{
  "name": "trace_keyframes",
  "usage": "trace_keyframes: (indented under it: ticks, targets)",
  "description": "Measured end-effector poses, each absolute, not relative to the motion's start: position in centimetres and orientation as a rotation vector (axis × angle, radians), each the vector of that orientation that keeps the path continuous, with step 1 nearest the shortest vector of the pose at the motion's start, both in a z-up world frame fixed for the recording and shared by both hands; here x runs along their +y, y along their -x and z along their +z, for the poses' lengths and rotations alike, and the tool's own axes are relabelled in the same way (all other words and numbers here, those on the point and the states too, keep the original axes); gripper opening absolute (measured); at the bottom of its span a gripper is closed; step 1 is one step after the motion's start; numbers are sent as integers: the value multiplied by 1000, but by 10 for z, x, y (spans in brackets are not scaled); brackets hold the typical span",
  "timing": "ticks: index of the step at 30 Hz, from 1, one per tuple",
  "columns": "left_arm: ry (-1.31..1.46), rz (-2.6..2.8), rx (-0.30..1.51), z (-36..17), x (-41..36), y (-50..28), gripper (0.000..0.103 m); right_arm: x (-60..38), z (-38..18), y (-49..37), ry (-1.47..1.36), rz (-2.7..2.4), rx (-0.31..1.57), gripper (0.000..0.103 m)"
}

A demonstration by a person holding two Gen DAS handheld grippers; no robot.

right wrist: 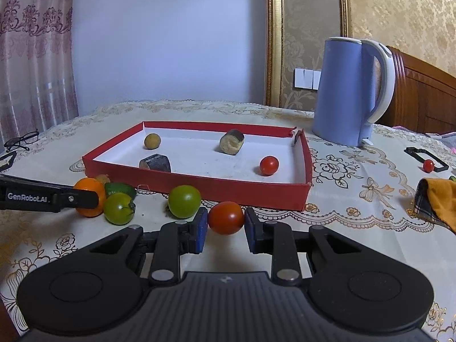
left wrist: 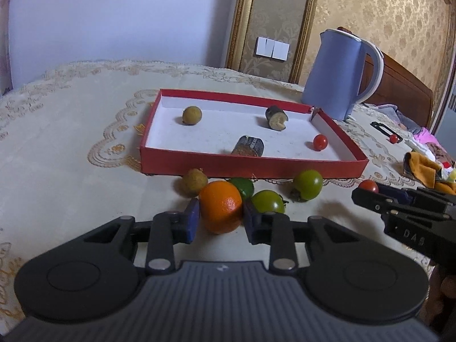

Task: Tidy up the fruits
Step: 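Grasp the orange with the left tool while the right tool grasps another red cherry tomato, then carry the orange into the tray and open the left tool while the right tool holds the tomato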

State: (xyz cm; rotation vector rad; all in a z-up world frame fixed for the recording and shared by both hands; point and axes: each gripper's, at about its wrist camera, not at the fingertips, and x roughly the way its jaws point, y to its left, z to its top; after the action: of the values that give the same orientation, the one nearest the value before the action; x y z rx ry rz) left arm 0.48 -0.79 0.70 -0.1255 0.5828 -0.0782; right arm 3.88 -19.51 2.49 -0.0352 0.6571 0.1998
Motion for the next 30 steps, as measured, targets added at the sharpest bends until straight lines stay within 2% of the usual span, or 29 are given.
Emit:
trace_keyframes:
  ticks: [17,30]
  targets:
    - [-30,47,442,46,-12,-30,29,-179,43,-24,27,158,554,27]
    - [-107,101,470,48,-13,-90,29,-182,42,-19,-3,166,548,27]
